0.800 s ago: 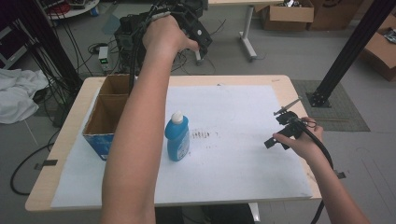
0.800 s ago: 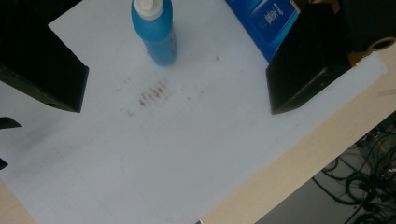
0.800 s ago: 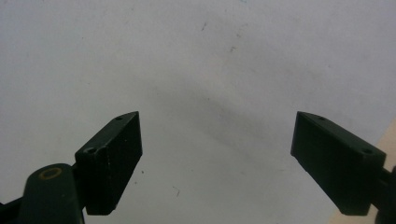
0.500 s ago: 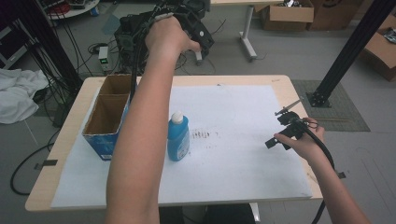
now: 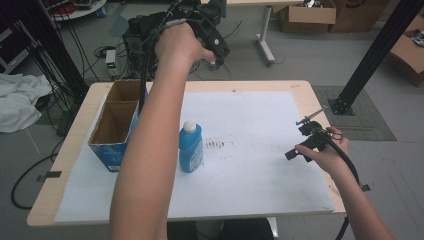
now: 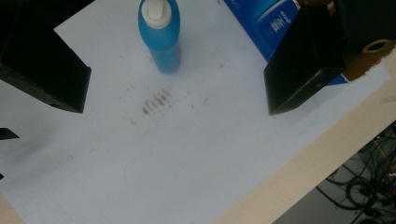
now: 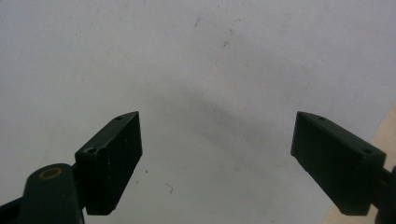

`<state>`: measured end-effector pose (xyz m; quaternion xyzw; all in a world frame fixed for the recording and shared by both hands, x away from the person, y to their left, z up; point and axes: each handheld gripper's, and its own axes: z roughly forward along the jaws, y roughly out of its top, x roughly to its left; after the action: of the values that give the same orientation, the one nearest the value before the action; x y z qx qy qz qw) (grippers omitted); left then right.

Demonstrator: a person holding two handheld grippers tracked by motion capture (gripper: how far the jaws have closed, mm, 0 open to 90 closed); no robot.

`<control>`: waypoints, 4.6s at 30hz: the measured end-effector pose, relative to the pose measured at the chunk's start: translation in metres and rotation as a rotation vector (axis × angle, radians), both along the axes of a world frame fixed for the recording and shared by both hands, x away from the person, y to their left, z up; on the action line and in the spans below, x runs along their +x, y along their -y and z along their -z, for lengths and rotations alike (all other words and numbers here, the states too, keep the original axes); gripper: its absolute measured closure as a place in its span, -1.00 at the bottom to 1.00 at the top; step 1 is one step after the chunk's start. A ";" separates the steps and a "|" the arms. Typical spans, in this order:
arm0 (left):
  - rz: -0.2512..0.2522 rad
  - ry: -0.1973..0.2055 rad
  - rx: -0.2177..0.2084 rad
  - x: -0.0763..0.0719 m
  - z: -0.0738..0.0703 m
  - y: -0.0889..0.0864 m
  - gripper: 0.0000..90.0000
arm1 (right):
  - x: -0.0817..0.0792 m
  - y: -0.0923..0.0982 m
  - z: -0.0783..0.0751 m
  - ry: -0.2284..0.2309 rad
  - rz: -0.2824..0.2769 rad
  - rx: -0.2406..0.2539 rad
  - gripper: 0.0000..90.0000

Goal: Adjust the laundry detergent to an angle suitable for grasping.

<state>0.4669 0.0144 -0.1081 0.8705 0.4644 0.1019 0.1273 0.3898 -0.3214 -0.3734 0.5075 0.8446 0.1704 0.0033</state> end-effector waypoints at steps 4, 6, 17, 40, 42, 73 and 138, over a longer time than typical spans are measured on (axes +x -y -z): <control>-0.012 0.004 -0.017 -0.006 0.004 -0.002 -0.80 | -0.002 -0.002 0.000 0.001 -0.003 -0.002 -0.63; -0.015 0.002 -0.011 -0.008 0.007 -0.003 -0.79 | -0.003 -0.003 -0.001 0.003 -0.001 -0.001 -0.63; -0.031 -0.037 0.048 -0.026 0.024 -0.008 -0.66 | -0.005 -0.003 -0.003 0.015 -0.002 0.001 -0.63; 0.000 -0.092 0.068 -0.054 0.074 -0.022 -0.66 | -0.006 -0.012 -0.005 0.022 -0.019 -0.004 -0.63; -0.001 -0.093 0.068 -0.056 0.077 -0.022 -0.66 | -0.006 -0.013 -0.005 0.023 -0.011 0.000 -0.63; -0.001 -0.158 0.115 -0.072 0.127 -0.026 -0.66 | -0.007 -0.019 -0.005 0.042 -0.023 0.007 -0.63; -0.043 -0.214 0.159 -0.073 0.182 -0.018 -0.57 | -0.010 -0.021 0.003 0.047 -0.047 0.019 -0.63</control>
<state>0.3941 0.0323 -0.2904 0.8735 0.4845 0.0476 0.0053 0.3800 -0.3005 -0.3762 0.4836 0.8543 0.1902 0.0142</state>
